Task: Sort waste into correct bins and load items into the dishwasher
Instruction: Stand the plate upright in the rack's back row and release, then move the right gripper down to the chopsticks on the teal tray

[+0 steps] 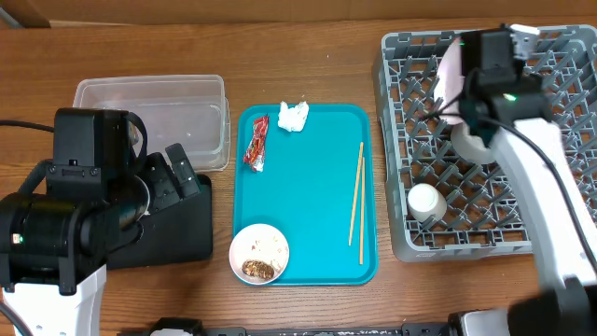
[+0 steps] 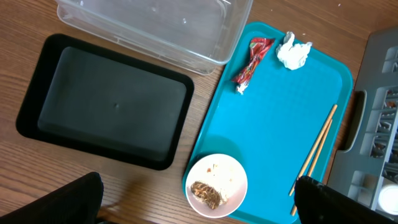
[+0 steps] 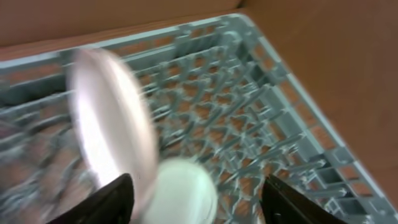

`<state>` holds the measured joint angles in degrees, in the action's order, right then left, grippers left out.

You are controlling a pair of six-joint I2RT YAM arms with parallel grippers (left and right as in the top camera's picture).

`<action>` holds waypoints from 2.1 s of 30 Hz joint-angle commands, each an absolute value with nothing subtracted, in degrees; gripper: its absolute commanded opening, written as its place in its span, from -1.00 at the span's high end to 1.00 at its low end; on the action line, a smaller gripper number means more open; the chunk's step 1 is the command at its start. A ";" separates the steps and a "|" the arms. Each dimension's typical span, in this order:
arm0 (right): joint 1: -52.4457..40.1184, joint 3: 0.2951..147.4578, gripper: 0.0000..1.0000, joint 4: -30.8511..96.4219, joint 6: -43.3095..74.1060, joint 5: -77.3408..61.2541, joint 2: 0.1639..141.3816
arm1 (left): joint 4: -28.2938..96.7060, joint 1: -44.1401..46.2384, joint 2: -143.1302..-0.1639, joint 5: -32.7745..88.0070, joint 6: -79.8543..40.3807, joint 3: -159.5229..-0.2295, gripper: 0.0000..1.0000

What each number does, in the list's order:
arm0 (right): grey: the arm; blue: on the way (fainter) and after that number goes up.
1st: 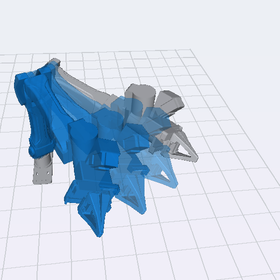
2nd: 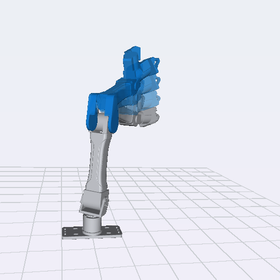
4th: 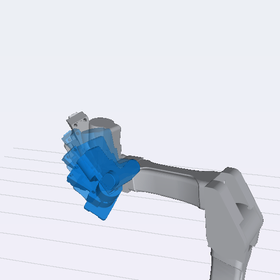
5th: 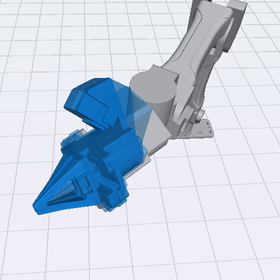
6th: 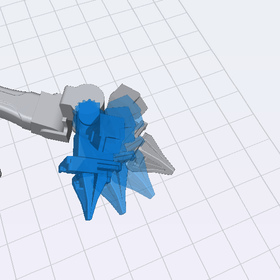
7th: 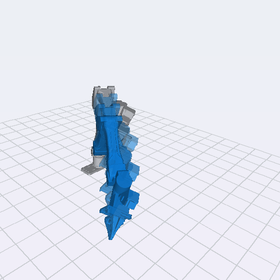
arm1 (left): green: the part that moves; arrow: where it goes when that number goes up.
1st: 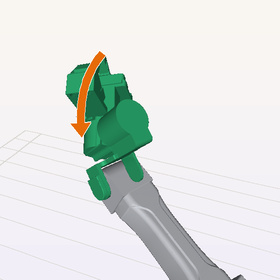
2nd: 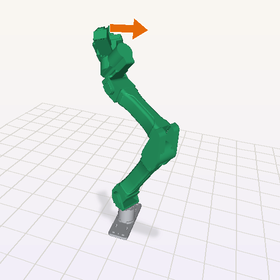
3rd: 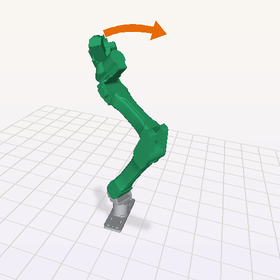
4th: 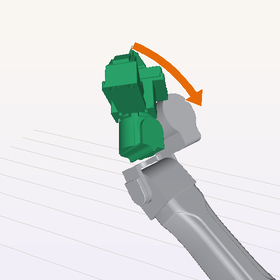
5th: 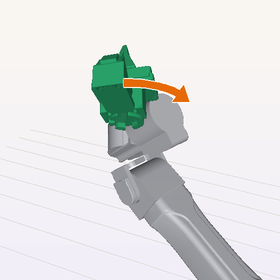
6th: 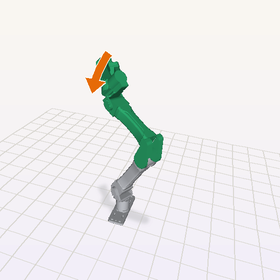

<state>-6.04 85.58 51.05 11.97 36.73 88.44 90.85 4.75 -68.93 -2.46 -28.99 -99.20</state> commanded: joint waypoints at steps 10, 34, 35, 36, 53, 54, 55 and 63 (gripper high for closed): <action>-9.30 87.33 -0.13 75.29 11.94 -14.00 78.46 | 90.80 4.47 -69.12 -3.57 -29.78 -99.74 -1.00; -39.59 69.47 -0.06 61.01 36.97 1.45 96.44 | 90.80 4.47 -69.12 -3.57 -29.78 -99.74 -1.00; -39.53 69.47 -0.06 60.75 36.99 2.22 97.32 | 90.80 4.47 -69.12 -3.57 -29.78 -99.74 -1.00; -39.44 69.47 -0.05 60.64 37.56 3.31 98.26 | 90.80 4.47 -69.12 -3.57 -29.78 -99.74 -1.00; -32.88 69.41 0.26 51.81 33.67 -1.87 105.69 | 90.80 4.47 -69.12 -3.57 -29.78 -99.74 -1.00; -33.06 69.41 0.26 51.66 33.39 -2.00 105.69 | 90.80 4.47 -69.12 -3.57 -29.78 -99.74 -1.00; -33.08 69.36 0.26 51.68 33.45 -1.45 105.69 | 90.83 4.47 -69.12 -3.57 -29.78 -99.74 -1.00; -31.73 68.55 0.25 51.29 35.81 0.32 106.24 | 90.80 4.47 -69.12 -3.57 -29.80 -99.74 -1.00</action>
